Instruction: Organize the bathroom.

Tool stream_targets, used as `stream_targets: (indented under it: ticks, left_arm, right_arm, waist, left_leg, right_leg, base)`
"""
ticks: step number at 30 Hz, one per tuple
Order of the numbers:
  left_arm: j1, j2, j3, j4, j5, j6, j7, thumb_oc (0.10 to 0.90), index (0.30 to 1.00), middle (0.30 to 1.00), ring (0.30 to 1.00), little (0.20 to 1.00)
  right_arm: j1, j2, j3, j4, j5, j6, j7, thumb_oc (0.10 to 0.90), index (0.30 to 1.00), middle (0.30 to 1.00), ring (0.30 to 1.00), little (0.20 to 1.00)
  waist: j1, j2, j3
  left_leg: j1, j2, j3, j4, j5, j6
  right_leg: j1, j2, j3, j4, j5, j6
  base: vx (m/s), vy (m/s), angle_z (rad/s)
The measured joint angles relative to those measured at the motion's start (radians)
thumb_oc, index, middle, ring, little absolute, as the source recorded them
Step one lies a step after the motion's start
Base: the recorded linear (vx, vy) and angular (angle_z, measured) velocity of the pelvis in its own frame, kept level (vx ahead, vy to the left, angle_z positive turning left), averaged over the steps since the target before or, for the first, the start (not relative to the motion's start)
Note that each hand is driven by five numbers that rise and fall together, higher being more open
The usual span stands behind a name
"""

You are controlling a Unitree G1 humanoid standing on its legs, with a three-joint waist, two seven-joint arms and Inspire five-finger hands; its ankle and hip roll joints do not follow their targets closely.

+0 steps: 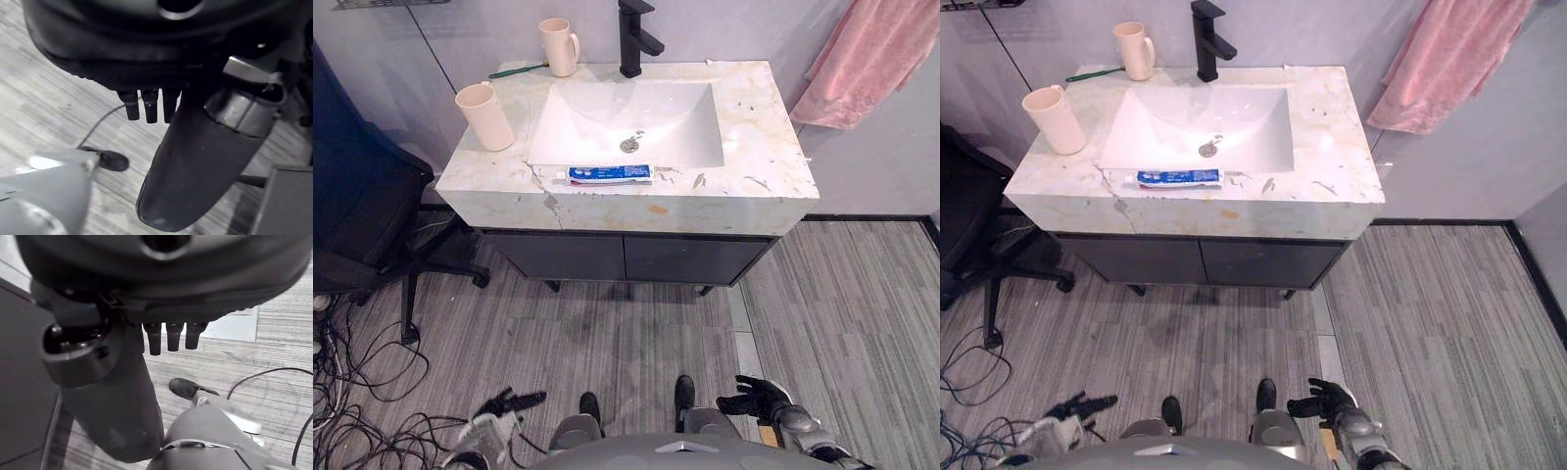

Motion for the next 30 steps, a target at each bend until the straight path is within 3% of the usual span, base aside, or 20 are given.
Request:
stream_targets:
  ticks: [6,26,27,28,29,30]
  left_arm:
    - [0.036,-0.01,0.002,0.005,0.006,0.0,0.002,0.8,0.9,0.9,0.9,0.9]
    - [0.026,0.007,0.005,-0.027,0.012,-0.004,0.003,0.8,0.9,0.9,0.9,0.9]
    - [0.018,0.007,0.005,-0.026,0.013,-0.001,-0.005,0.8,0.9,0.9,0.9,0.9]
    - [-0.008,-0.001,0.005,-0.018,0.013,0.001,-0.005,0.8,0.9,0.9,0.9,0.9]
    - [-0.022,-0.016,-0.001,-0.015,0.014,0.003,-0.009,0.8,0.9,0.9,0.9,0.9]
    - [-0.016,-0.022,-0.003,-0.015,0.017,0.002,-0.012,0.8,0.9,0.9,0.9,0.9]
  right_arm:
    - [0.002,0.004,-0.022,0.014,-0.006,-0.007,0.013,0.8,0.9,0.9,0.9,0.9]
    - [-0.002,0.003,-0.032,0.028,-0.007,0.006,0.016,0.8,0.9,0.9,0.9,0.9]
    - [-0.013,0.002,-0.037,0.039,-0.008,0.005,0.018,0.8,0.9,0.9,0.9,0.9]
    - [-0.028,-0.006,-0.041,0.032,-0.006,-0.008,0.019,0.8,0.9,0.9,0.9,0.9]
    - [-0.046,-0.044,-0.055,0.011,0.0,-0.027,0.02,0.8,0.9,0.9,0.9,0.9]
    - [-0.052,-0.076,-0.069,-0.017,-0.002,-0.042,0.021,0.8,0.9,0.9,0.9,0.9]
  waist:
    - [0.011,0.0,0.0]
    - [0.008,0.001,0.004]
    - [0.005,-0.002,0.011]
    - [0.005,-0.003,0.04]
    - [-0.004,0.025,0.063]
    - [-0.023,0.054,0.064]
  left_leg:
    - [0.01,-0.01,-0.03,-0.002,0.001,0.0]
    - [0.021,-0.029,-0.026,-0.018,-0.001,0.01]
    - [0.018,-0.042,-0.015,0.002,-0.019,0.029]
    - [-0.029,-0.06,0.018,0.123,-0.079,0.108]
    - [-0.095,-0.053,0.052,0.263,-0.131,0.161]
    - [-0.097,-0.038,0.059,0.269,-0.17,0.122]
  right_leg:
    - [0.026,-0.007,-0.027,-0.008,-0.006,0.004]
    - [0.028,-0.028,-0.028,0.0,-0.007,0.014]
    - [-0.003,-0.045,-0.026,0.069,-0.018,0.033]
    - [-0.073,-0.077,-0.006,0.209,-0.041,0.056]
    - [-0.17,-0.095,0.012,0.376,-0.05,0.071]
    - [-0.226,-0.093,0.024,0.487,-0.03,0.078]
  base:
    - [0.06,0.018,0.15]
    - [0.02,0.029,0.0]
    - [0.0,0.084,-0.12]
    - [0.05,0.059,-0.16]
    - [0.13,-0.094,-0.17]
    - [0.2,-0.171,-0.25]
